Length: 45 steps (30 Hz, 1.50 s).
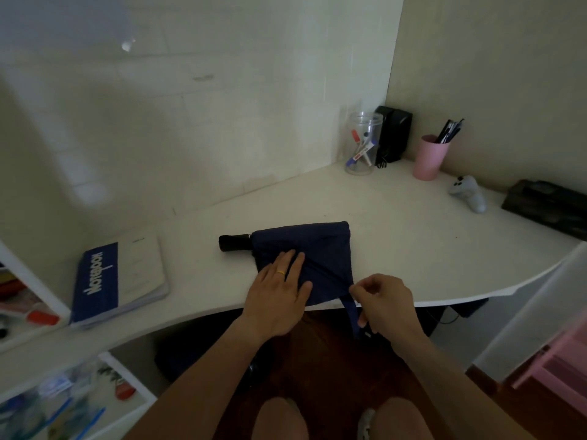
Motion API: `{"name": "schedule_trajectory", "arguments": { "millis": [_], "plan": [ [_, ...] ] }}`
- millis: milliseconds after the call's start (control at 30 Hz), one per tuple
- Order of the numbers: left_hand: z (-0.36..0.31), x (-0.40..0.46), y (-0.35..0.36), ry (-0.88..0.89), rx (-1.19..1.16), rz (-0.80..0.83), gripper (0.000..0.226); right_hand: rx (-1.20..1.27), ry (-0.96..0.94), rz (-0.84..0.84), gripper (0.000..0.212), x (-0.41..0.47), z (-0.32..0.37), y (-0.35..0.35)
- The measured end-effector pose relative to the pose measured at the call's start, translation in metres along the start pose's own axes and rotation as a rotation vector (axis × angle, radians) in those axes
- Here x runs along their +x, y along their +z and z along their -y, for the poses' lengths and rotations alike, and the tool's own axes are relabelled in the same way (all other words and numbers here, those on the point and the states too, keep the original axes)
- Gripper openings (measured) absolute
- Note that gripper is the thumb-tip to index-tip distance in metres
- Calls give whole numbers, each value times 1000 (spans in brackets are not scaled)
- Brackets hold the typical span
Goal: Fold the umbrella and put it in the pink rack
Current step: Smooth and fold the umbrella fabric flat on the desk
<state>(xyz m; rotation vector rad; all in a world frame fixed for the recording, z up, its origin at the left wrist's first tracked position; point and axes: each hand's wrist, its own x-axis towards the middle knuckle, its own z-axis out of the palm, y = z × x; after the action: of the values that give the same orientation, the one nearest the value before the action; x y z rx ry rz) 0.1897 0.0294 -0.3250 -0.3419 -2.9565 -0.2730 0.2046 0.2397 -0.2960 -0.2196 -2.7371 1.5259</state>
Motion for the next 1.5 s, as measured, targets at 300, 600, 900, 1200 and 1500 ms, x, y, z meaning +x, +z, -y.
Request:
{"name": "schedule_trajectory", "arguments": {
  "millis": [300,600,900,1200,1500],
  "plan": [
    [5,-1,0,26,29,19,84,-183,5,-33,37,23,21,5],
    [11,-2,-2,49,70,70,77,-565,-732,39,50,20,36,34],
    [40,-9,-20,19,37,183,71,-950,-604,290,80,47,-7,16],
    [36,5,-38,112,195,-31,58,-1068,-556,356,49,69,53,-1],
    [42,5,-38,279,190,42,62,-831,-618,225,34,128,108,-2]
  ]
}}
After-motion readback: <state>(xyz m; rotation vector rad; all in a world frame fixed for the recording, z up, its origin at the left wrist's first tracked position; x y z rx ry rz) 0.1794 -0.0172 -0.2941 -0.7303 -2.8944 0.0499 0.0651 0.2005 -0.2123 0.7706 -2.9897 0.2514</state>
